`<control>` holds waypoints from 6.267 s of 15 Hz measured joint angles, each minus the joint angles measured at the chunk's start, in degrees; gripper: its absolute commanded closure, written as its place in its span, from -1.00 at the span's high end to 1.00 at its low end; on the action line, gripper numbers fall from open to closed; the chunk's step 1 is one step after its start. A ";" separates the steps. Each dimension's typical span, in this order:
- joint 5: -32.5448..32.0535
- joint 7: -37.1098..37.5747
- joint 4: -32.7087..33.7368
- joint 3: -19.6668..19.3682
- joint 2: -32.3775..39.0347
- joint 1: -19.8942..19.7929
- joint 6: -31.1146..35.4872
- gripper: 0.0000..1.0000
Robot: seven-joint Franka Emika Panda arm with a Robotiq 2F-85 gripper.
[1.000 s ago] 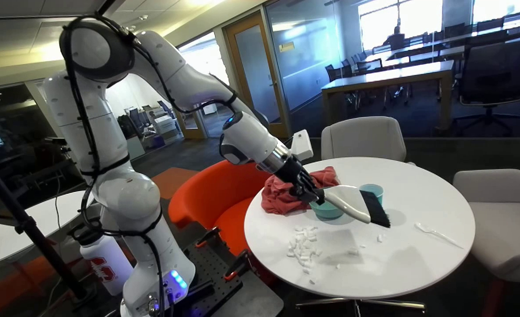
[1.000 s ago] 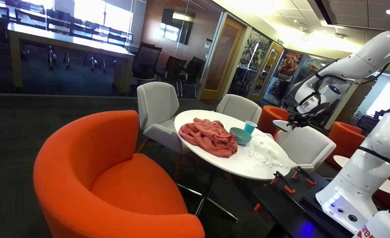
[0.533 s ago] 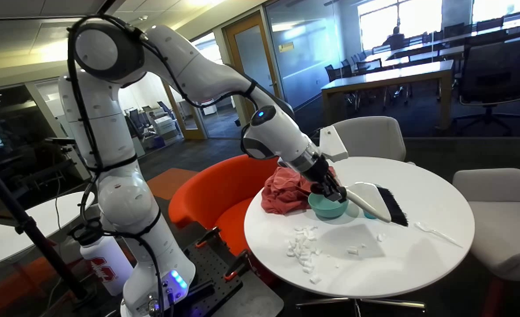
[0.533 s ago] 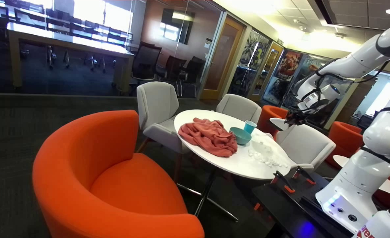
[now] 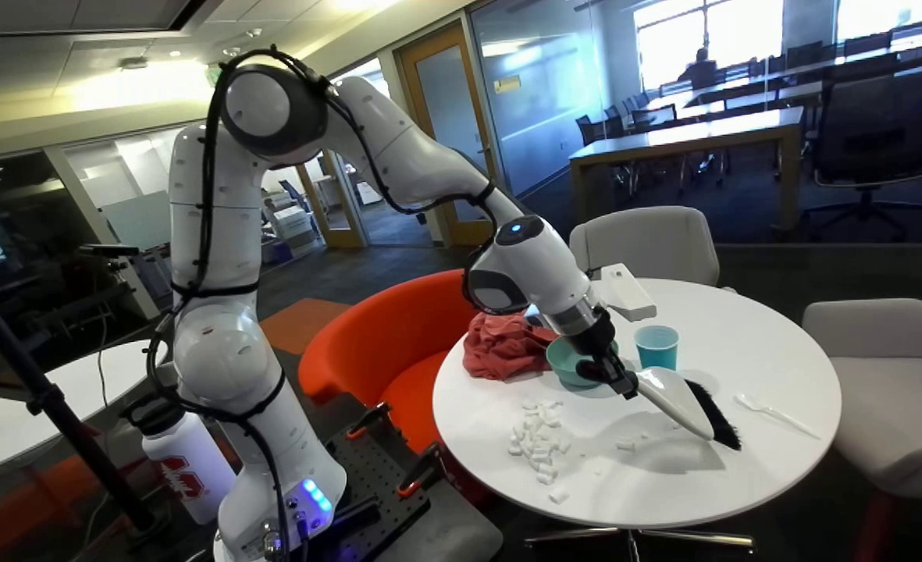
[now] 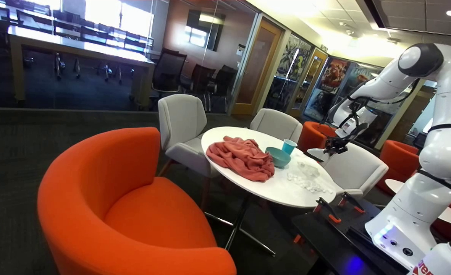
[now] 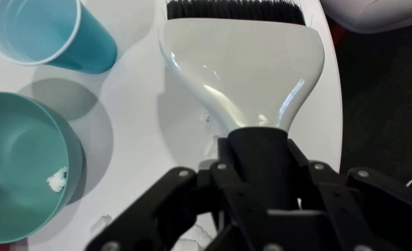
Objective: Sweep the white things on the table to the left
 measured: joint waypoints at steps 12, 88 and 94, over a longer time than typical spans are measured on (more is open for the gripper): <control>-8.55 3.03 5.33 -1.90 9.63 4.85 -1.70 -0.72; 42.97 -28.52 12.75 -10.51 24.46 13.50 -5.00 1.00; 29.32 -28.52 -2.78 -16.17 8.68 16.05 -9.78 1.00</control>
